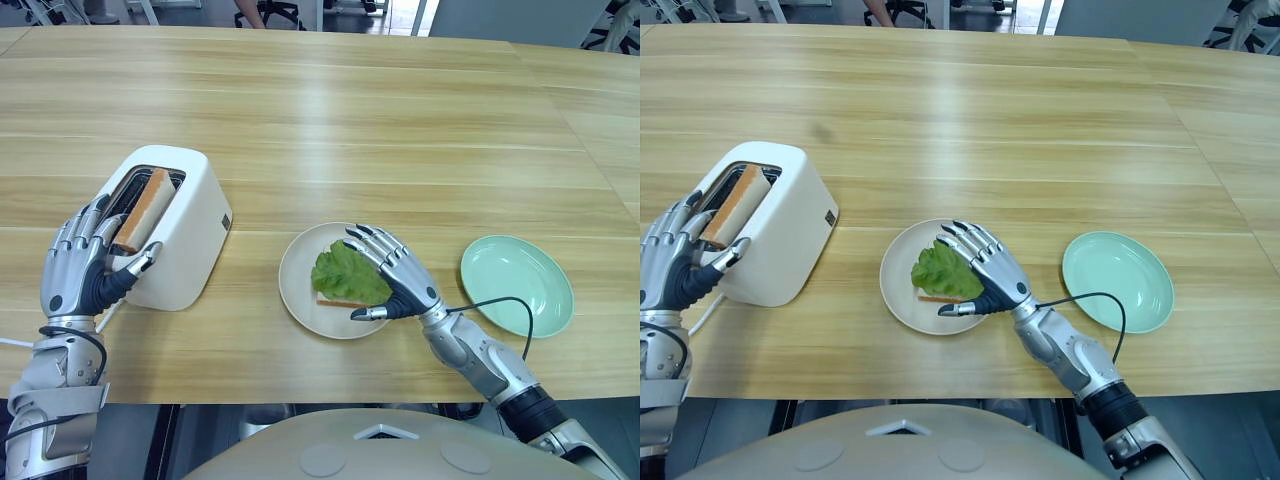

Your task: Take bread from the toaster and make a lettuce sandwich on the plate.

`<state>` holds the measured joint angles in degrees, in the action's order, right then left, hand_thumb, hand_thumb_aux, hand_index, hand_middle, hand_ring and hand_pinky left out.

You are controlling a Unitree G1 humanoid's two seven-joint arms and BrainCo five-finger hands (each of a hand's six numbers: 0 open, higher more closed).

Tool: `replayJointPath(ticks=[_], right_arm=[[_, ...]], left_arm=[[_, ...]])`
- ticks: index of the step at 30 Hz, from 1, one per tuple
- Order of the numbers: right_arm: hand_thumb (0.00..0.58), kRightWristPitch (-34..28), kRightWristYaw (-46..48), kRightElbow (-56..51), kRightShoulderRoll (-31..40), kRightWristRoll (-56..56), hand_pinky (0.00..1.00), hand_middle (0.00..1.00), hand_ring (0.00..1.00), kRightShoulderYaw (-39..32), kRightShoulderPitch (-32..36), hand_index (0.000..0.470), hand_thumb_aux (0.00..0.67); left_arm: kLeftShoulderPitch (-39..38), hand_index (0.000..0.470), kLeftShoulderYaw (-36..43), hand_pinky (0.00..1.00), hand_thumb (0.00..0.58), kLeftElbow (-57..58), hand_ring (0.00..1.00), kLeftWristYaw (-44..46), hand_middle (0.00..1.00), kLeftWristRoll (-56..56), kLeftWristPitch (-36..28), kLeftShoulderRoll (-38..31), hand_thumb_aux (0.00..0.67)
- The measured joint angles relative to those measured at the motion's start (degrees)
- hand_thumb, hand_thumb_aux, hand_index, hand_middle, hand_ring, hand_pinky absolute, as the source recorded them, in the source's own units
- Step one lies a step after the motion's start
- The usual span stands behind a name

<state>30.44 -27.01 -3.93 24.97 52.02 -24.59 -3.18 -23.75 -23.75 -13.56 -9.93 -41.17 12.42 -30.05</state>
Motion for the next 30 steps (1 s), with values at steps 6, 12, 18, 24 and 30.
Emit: replayJointPath(ticks=[6, 12, 18, 24, 30], right_arm=[[0.0, 0.01, -0.17, 0.0, -0.32, 0.43, 0.0, 0.0, 0.0, -0.4, -0.94, 0.0, 0.0], [0.0, -0.04, -0.53, 0.0, -0.53, 0.93, 0.0, 0.0, 0.0, -0.43, -1.48, 0.0, 0.0], [0.0, -0.04, -0.76, -0.05, -1.13, 1.53, 0.0, 0.0, 0.0, -0.45, -1.91, 0.0, 0.0], [0.0, -0.05, -1.67, -0.36, -1.68, 1.7, 0.0, 0.0, 0.0, -0.47, -1.88, 0.0, 0.0], [0.0, -0.05, -2.34, -1.68, -2.19, 1.92, 0.0, 0.0, 0.0, -0.79, -1.02, 0.0, 0.0]], left_arm=[[1.74, 0.442, 0.65, 0.0, 0.579, -0.02, 0.0, 0.47, 0.0, 0.0, -1.01, -1.29, 0.644], [3.32, 0.46, 0.71, 0.0, 0.58, 0.02, 0.0, 0.29, 0.0, 0.08, -1.19, -2.1, 0.67], [4.75, 0.46, 0.62, 0.0, 0.58, 0.56, 0.0, -1.25, 0.0, 1.04, -1.86, -1.5, 0.67], [7.36, 0.46, 0.37, 1.0, 0.58, 1.79, 1.0, -2.66, 1.0, 4.27, -2.43, 0.04, 0.67], [10.44, 0.46, -0.66, 1.0, 0.58, 1.75, 1.0, -4.63, 1.0, 8.0, -2.18, 1.36, 0.67]])
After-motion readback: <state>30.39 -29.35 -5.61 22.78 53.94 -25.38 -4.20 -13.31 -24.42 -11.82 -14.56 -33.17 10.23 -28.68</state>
